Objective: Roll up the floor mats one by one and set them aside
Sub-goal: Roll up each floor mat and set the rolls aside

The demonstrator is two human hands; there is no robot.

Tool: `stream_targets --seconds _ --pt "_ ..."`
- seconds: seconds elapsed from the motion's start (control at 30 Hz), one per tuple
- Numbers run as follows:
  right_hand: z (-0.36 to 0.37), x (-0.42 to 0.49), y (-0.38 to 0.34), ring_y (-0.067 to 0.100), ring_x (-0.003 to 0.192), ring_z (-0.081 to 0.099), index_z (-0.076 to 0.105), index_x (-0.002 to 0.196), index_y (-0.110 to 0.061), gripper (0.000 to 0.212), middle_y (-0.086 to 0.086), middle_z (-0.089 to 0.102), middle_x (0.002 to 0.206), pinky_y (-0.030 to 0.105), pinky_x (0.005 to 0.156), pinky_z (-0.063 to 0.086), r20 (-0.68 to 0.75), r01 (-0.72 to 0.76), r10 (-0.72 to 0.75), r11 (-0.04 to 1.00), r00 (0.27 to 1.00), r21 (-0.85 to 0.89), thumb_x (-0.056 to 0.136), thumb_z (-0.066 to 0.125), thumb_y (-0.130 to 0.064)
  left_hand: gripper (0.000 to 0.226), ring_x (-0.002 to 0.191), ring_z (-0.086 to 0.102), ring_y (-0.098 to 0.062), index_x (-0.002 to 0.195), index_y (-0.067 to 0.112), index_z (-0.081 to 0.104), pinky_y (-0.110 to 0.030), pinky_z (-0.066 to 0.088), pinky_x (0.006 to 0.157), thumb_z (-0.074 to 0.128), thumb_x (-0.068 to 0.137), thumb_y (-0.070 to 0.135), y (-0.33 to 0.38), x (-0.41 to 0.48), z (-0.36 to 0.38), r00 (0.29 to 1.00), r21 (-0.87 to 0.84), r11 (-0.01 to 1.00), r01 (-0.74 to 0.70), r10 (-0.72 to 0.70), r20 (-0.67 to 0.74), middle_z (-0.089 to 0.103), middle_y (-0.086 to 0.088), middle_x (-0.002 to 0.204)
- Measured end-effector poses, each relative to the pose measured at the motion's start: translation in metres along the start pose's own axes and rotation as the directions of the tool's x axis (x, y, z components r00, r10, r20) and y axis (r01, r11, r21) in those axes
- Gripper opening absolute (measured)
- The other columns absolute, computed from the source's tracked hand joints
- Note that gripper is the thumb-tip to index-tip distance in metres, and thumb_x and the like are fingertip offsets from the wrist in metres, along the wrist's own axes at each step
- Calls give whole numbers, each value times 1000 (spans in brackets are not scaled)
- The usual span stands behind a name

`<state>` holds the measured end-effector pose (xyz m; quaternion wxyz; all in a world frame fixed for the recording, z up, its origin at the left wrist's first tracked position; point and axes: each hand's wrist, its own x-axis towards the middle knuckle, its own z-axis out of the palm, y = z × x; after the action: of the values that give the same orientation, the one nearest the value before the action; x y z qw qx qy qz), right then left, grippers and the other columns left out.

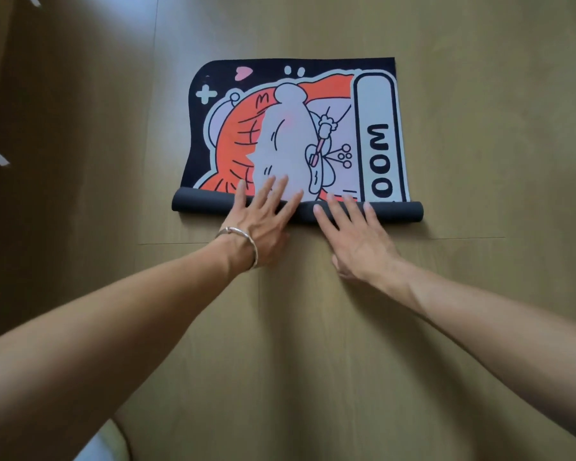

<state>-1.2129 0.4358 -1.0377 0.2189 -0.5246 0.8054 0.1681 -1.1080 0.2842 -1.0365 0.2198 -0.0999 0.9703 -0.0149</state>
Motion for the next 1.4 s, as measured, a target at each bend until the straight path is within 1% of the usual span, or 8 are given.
stream_targets --seconds 0.1,0.23,0.37,0.57,0.8,1.03,1.27,1.4 --pt "-15 19 11 38 144 -11 -13 150 -25 88 6 -15 159 56 114 2 54 -58 57 998 997 22 92 53 -25 79 144 -7 -31 147 23 -17 -59 7 110 41 93 23 -17 0 1 999 22 998 54 -53 -11 -11 -11 156" --pt "-20 29 12 44 142 -6 -10 149 -35 89 10 -12 158 64 109 7 82 -157 154 987 985 32 90 51 -10 93 135 22 -25 146 32 -10 -58 21 106 54 82 11 -38 11 0 998 58 998 39 -41 44 24 -7 143" --pt "-22 37 12 42 127 28 -2 147 -42 82 17 23 144 62 105 20 69 -191 189 981 980 20 91 47 -9 97 124 38 -27 146 38 -8 -56 20 108 57 82 7 -39 25 -15 987 87 995 54 -67 145 36 -9 132" --pt "-24 29 23 36 112 45 -3 148 -41 71 16 38 128 52 96 35 -15 -94 93 990 996 -101 97 38 -13 99 116 41 -31 146 38 -6 -45 31 102 61 80 9 -31 19 -22 986 170 985 41 -67 152 38 -14 126" --pt "-4 -5 26 31 104 46 -7 146 -44 72 11 43 120 46 88 40 -25 34 -37 991 999 -127 96 34 -12 80 101 42 -28 145 36 -14 -35 36 68 40 93 10 -19 -17 6 992 126 989 -79 66 109 39 -13 116" --pt "24 -48 7 31 94 45 -14 147 -38 76 12 42 114 48 82 42 27 117 -115 990 993 -77 96 33 -7 84 79 40 -22 140 34 -29 -34 34 66 33 92 5 6 -60 30 991 229 968 -108 86 101 40 -12 107" --pt "42 -77 -12 25 83 35 -18 148 -30 81 12 40 109 42 73 38 73 167 -161 983 984 -74 94 36 -3 92 95 40 -26 137 34 -34 -38 32 71 44 91 19 34 -88 41 984 287 954 -87 38 172 33 -16 111" --pt "41 -79 -13 26 91 40 -20 147 -31 80 12 40 112 42 78 39 82 180 -174 981 981 -75 95 34 -4 89 103 38 -30 137 32 -34 -42 35 80 41 92 21 41 -98 44 984 272 961 -50 2 176 29 -18 120"
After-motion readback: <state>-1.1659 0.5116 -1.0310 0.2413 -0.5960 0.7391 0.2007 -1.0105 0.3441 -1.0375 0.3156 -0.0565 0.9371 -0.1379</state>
